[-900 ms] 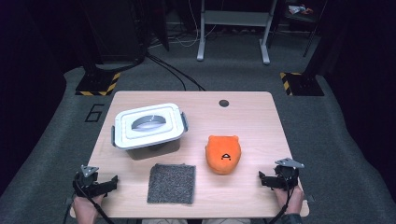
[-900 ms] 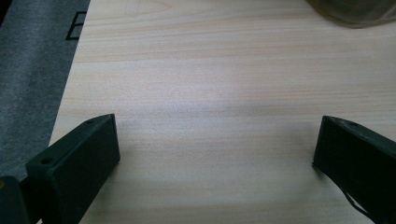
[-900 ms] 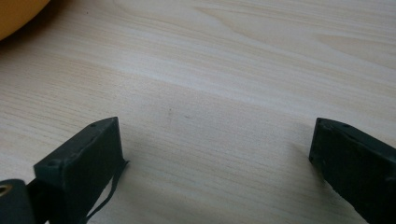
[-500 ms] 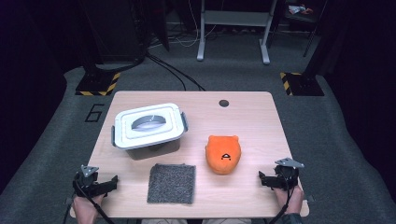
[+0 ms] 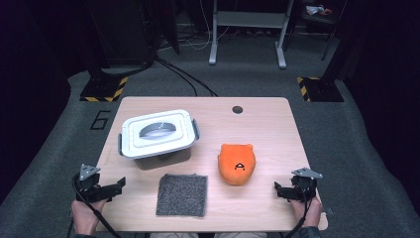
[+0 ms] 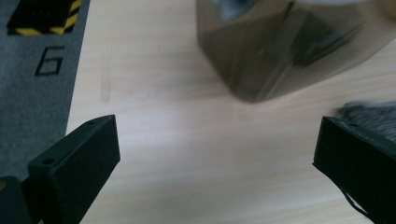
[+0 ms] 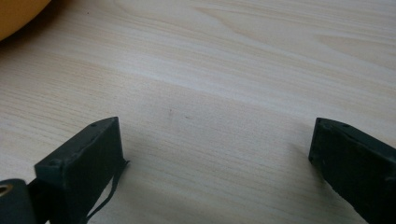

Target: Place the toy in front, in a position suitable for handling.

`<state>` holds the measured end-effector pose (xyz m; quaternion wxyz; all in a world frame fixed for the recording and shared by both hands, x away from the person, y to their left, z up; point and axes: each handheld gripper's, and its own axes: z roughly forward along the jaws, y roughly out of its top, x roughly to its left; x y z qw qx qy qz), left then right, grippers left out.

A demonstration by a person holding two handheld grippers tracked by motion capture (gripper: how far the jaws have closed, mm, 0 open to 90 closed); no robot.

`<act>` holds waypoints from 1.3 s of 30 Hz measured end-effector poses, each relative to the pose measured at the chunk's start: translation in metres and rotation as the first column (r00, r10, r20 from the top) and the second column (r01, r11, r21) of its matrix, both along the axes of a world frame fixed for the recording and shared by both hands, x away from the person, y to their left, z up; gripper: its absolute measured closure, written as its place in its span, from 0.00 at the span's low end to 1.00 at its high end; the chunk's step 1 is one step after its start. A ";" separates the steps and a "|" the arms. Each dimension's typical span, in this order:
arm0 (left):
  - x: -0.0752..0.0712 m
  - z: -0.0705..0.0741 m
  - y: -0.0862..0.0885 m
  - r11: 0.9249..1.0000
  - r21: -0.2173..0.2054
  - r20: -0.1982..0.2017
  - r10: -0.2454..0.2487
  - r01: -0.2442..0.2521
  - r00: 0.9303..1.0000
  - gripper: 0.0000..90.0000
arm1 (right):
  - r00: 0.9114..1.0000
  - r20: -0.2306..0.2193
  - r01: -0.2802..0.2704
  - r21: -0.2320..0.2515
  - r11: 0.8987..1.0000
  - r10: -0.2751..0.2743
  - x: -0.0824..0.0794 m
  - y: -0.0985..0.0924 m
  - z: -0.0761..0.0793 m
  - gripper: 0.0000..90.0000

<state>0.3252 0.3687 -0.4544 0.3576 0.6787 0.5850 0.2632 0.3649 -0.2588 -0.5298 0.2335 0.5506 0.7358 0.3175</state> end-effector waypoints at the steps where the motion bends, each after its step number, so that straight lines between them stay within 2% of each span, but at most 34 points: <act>1: 0.001 0.007 -0.002 1.000 0.004 0.012 -0.010 0.010 1.000 0.00 | 1.000 -0.001 -0.001 -0.001 1.000 0.001 0.000 0.000 0.000 0.02; 6: 0.012 0.033 -0.012 0.999 -0.009 0.046 -0.047 0.048 0.998 0.00 | 1.000 0.000 0.000 0.000 1.000 0.000 0.000 0.000 0.000 0.02; 10: 0.023 0.050 -0.025 0.997 0.016 0.065 -0.082 0.081 0.995 0.00 | 1.000 0.000 0.001 0.000 1.000 -0.001 0.000 0.000 0.000 0.03; 14: 0.039 0.060 -0.037 0.992 0.051 0.060 -0.118 0.115 0.991 0.00 | 1.000 0.000 0.000 0.000 1.000 0.000 0.000 0.000 0.000 0.02; 19: 0.063 0.063 -0.049 0.988 0.061 0.040 -0.145 0.142 0.989 0.00 | 1.000 0.000 0.001 0.000 1.000 -0.001 0.000 0.000 0.000 0.02; 27: 0.088 0.062 -0.066 0.979 0.097 0.015 -0.179 0.177 0.984 0.00 | 1.000 -0.002 -0.006 -0.004 1.000 0.006 0.000 0.000 0.000 0.03; 33: 0.102 0.056 -0.072 0.979 0.096 -0.017 -0.178 0.179 0.984 0.00 | 1.000 -0.002 -0.005 -0.003 1.000 0.005 0.000 0.000 0.000 0.03; 39: 0.109 0.050 -0.077 0.982 0.084 -0.024 -0.167 0.169 0.986 0.01 | 1.000 -0.002 -0.007 -0.008 1.000 0.007 0.000 -0.001 0.000 0.03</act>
